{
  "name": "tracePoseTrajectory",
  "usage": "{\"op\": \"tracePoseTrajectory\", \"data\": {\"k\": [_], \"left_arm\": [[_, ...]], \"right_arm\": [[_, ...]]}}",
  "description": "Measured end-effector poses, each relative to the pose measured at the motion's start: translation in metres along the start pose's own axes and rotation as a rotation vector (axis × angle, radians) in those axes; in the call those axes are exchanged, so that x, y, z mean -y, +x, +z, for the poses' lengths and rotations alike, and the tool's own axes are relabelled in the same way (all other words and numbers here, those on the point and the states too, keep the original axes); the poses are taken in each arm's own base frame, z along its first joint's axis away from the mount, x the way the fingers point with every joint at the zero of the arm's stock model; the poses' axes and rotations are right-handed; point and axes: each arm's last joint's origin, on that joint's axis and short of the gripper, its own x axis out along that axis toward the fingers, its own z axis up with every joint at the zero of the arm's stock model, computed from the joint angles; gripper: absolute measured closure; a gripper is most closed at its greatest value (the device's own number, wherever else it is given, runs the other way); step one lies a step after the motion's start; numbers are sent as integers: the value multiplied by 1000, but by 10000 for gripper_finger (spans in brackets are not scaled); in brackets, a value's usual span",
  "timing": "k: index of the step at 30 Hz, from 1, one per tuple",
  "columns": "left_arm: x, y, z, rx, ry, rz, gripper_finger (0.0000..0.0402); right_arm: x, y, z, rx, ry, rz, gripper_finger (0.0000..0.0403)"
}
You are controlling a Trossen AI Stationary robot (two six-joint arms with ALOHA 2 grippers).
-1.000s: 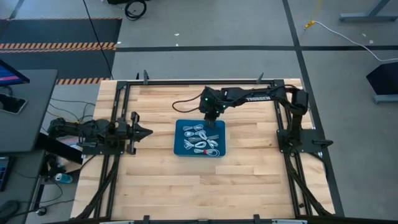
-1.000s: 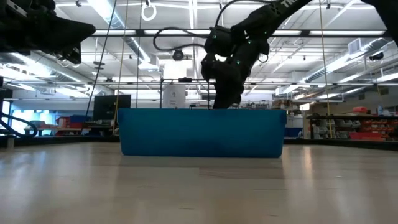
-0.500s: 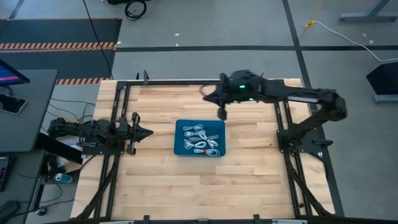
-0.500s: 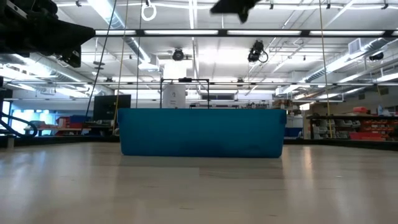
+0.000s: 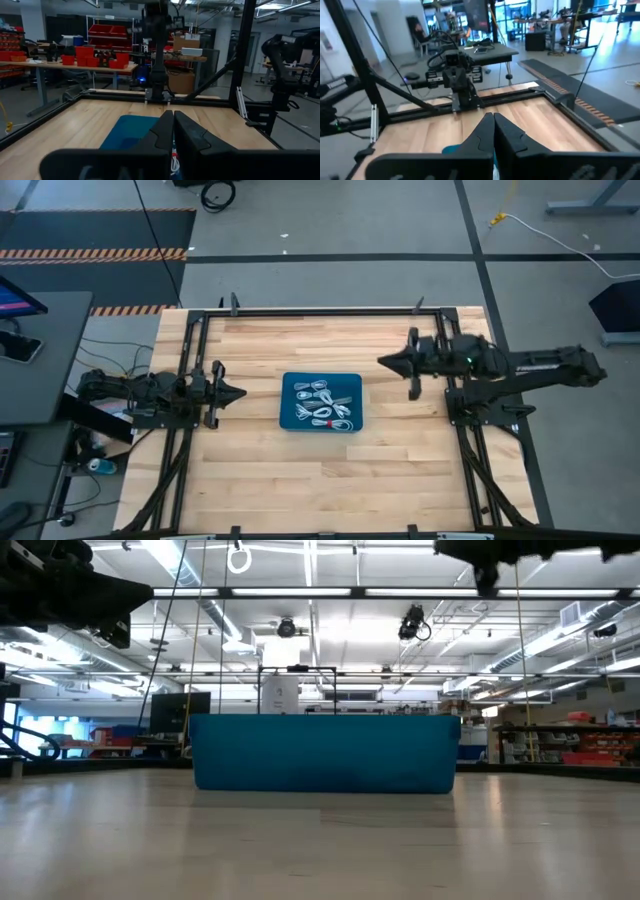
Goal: Pick and place USB-C Cables
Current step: Adjust the bin into the center of the table
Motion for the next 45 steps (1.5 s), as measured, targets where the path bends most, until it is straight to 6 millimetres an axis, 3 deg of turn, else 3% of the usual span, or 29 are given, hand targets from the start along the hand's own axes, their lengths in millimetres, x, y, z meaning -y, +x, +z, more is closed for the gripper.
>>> {"op": "tracePoseTrajectory", "data": {"k": [7,17,29,40,45], "left_arm": [[0,0,0,0,0,0,381],[-3,0,0,3,0,99,381],[-3,-1,-8,-72,-76,106,381],[-8,0,-9,-89,-60,163,381],[-12,0,-9,-89,-47,212,381]], "right_arm": [[1,-32,-46,59,85,-5,400],[6,-54,-75,62,57,21,402],[14,-65,-106,87,70,-16,402],[18,-67,-127,-119,116,-66,402],[19,-67,-128,-100,89,-120,402]]}}
